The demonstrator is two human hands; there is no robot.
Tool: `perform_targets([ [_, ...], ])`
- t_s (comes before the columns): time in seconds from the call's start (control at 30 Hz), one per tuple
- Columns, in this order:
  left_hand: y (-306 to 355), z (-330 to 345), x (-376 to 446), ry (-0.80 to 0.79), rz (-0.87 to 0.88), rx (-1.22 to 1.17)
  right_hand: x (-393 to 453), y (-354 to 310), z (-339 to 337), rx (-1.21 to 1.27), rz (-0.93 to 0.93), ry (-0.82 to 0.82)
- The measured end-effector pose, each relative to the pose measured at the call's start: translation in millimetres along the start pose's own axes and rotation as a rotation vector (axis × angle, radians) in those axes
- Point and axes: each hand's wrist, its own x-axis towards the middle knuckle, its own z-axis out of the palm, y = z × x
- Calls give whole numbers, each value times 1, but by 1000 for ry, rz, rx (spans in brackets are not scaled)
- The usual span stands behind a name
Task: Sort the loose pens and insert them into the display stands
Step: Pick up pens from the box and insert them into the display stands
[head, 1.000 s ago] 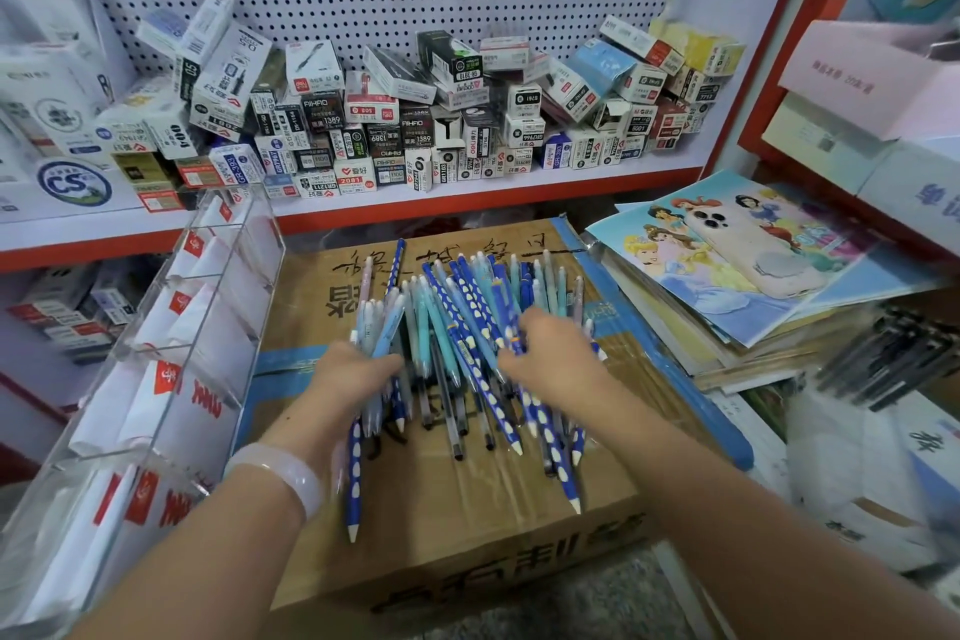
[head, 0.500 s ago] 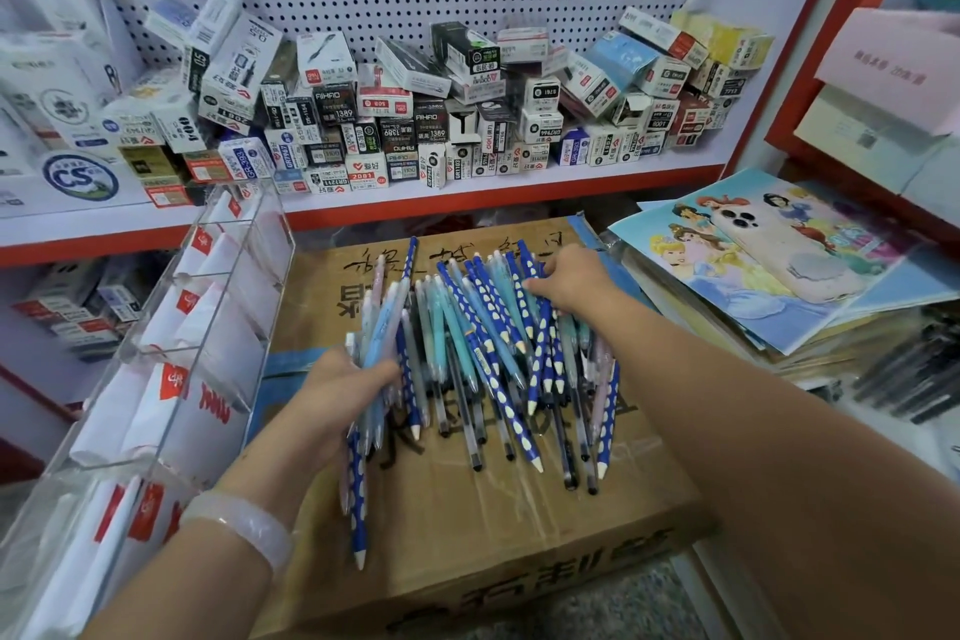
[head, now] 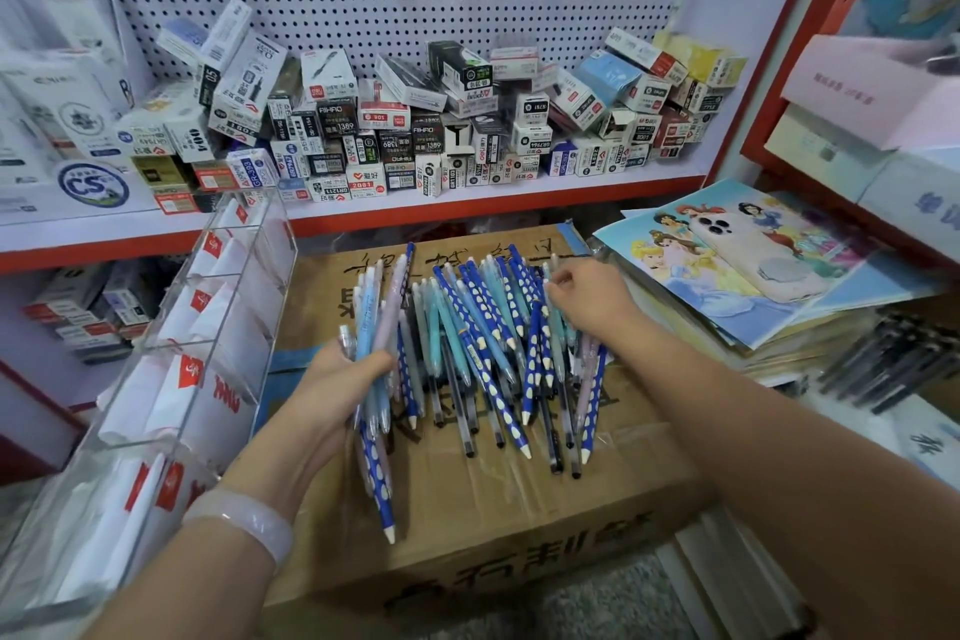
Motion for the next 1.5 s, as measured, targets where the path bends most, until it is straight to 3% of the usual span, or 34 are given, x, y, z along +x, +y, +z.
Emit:
perform_targets([
  [0.17, 15, 4, -20, -84, 68, -76, -36, -34, -16, 313, -63, -113],
  [0.37, 38, 27, -59, -207, 128, -194, -90, -74, -32, 918, 101, -399],
  [0.53, 61, 51, -99, -279, 133, -255, -112, -76, -73, 1140, 193, -303],
  [0.73, 85, 96, -142, -453, 160, -213, -135, -38, -128, 1137, 274, -118],
  [0.97, 103, 165, -181, -504, 160, -330, -169, 21, -207, 1159, 220, 115],
  [1.13, 88, 209, -197, -551, 135, -282, -198, 81, -257, 1185, 236, 363],
  [1.4, 45, 271, -236, -641, 131, -133, -272, 168, -280, 629, 353, 521],
  [1.5, 35, 295, -259, -725, 76, -164, -300, 197, -276, 585, 407, 553],
])
